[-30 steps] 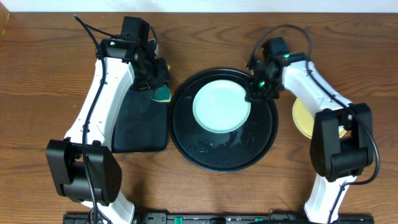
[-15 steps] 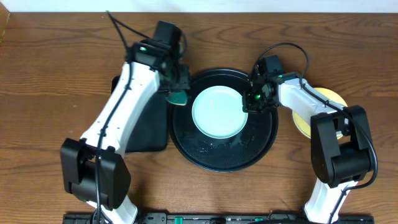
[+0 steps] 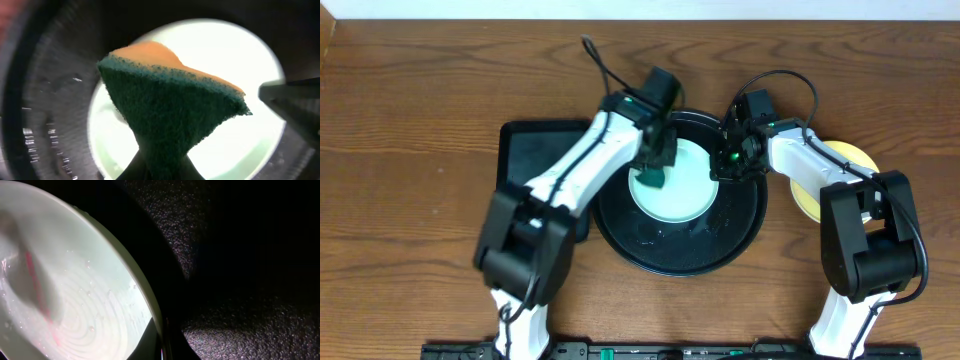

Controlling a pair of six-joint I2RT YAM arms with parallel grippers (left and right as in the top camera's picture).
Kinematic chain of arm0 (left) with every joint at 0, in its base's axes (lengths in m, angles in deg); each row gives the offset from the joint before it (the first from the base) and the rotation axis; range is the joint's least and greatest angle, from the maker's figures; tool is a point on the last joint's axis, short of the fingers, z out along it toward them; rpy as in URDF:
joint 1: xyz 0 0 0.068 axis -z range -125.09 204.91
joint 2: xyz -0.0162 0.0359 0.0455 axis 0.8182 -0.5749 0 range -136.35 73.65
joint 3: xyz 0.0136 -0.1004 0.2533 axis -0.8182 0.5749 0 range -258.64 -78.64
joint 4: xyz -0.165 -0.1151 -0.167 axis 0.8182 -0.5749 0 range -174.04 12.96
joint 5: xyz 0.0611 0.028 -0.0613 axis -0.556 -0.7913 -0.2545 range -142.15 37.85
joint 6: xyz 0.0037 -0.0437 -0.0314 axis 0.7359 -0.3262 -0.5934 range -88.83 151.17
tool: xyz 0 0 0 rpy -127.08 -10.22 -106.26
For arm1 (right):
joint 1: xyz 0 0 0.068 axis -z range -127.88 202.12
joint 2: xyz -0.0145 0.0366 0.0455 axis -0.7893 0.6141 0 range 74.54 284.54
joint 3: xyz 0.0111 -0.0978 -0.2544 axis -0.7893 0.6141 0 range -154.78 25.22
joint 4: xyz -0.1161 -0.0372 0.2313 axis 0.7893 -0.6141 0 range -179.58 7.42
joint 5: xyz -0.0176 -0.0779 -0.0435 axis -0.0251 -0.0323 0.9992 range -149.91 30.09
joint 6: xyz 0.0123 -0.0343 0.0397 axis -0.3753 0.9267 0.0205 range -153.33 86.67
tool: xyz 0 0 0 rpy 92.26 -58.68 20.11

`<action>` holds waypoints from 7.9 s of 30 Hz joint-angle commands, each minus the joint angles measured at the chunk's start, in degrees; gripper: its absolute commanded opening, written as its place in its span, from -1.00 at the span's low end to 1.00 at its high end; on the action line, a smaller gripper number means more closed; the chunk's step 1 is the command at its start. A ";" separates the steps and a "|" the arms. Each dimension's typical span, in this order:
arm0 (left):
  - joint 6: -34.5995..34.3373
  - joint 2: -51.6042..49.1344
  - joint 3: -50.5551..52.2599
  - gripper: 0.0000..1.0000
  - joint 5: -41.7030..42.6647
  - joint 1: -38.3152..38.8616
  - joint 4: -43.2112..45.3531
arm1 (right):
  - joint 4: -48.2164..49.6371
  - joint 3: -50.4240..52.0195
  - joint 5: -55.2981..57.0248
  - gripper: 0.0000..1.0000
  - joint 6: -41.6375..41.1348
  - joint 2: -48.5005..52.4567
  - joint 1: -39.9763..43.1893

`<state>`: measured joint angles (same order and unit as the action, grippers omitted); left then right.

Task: Clean dirty plates on tray and stack at the side
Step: 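Bring the sponge in the left gripper onto the mint plate, then scrub the mint plate with the sponge while right gripper holds rim, then lift the sponge with the left gripper back over the small tray, then lift the mint plate with the right gripper off the tray, then carry the mint plate right and stack it on the yellow plate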

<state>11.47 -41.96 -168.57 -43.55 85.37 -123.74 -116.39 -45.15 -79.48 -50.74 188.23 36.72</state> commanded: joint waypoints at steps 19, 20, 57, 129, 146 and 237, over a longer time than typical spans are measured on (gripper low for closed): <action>11.63 -10.62 0.61 -0.85 17.81 3.41 2.75 | -0.02 2.14 3.93 -0.97 -0.79 2.16 -1.27; 11.87 -10.62 0.61 -0.85 17.66 3.50 3.43 | -0.02 2.14 3.93 -0.98 -0.76 2.16 -1.27; 11.06 -10.51 0.46 -0.85 22.99 3.54 -0.68 | -0.07 2.19 4.09 -0.98 -0.81 2.16 -1.27; 1.36 -10.01 -12.26 -0.85 -12.94 -4.90 -8.79 | -0.09 2.21 4.15 -0.98 -0.79 2.16 -1.27; 2.01 -4.50 -21.64 -0.85 -8.63 -6.91 -25.07 | -3.26 2.16 6.23 -0.98 0.28 -1.68 -1.79; 2.01 -4.50 -21.24 -0.85 -8.66 -7.04 -23.71 | -22.43 2.78 20.09 -0.98 3.10 -32.68 32.15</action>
<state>13.37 -47.93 -188.92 -52.27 78.68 -147.30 -138.55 -42.53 -63.50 -47.70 156.54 64.78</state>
